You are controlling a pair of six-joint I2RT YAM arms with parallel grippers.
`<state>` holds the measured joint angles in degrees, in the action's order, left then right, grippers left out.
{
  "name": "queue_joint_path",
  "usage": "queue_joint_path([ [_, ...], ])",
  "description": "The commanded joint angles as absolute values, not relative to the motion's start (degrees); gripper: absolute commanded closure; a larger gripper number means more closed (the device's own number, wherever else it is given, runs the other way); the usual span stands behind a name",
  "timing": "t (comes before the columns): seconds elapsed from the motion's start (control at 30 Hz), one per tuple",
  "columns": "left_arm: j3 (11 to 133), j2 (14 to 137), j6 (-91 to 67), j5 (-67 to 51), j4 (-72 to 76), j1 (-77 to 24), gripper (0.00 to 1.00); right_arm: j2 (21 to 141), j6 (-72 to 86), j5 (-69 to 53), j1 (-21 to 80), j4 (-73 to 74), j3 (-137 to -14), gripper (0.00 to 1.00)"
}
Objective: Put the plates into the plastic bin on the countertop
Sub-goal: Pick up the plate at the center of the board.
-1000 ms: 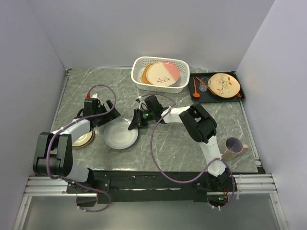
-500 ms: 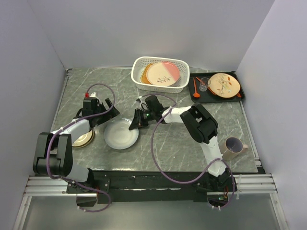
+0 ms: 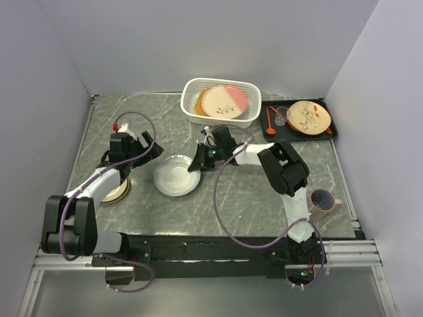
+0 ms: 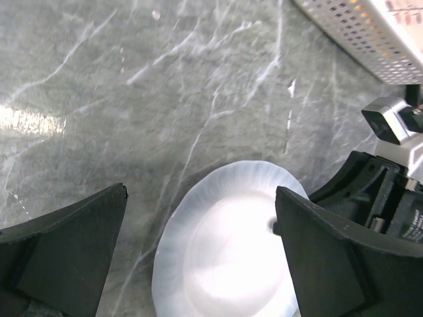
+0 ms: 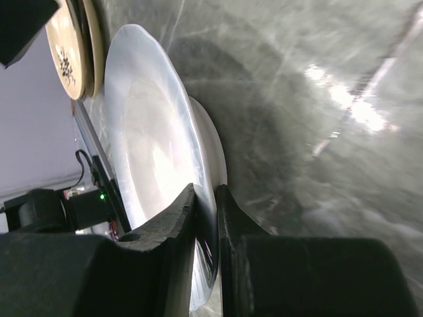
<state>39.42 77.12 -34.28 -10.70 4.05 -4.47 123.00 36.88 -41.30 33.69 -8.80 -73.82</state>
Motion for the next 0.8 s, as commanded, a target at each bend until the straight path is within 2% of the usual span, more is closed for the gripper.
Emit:
queue_joint_path([
  [0.0, 38.32, 73.74, -33.75, -11.51, 7.12, -4.31, 0.01, 117.78, 35.42, -39.11, 32.08, -7.65, -75.76, 1.00],
  [0.77, 38.94, 72.42, -29.27, -7.91, 4.92, -4.31, 0.01, 112.24, 33.14, -38.85, 25.40, -0.88, -85.77, 1.00],
])
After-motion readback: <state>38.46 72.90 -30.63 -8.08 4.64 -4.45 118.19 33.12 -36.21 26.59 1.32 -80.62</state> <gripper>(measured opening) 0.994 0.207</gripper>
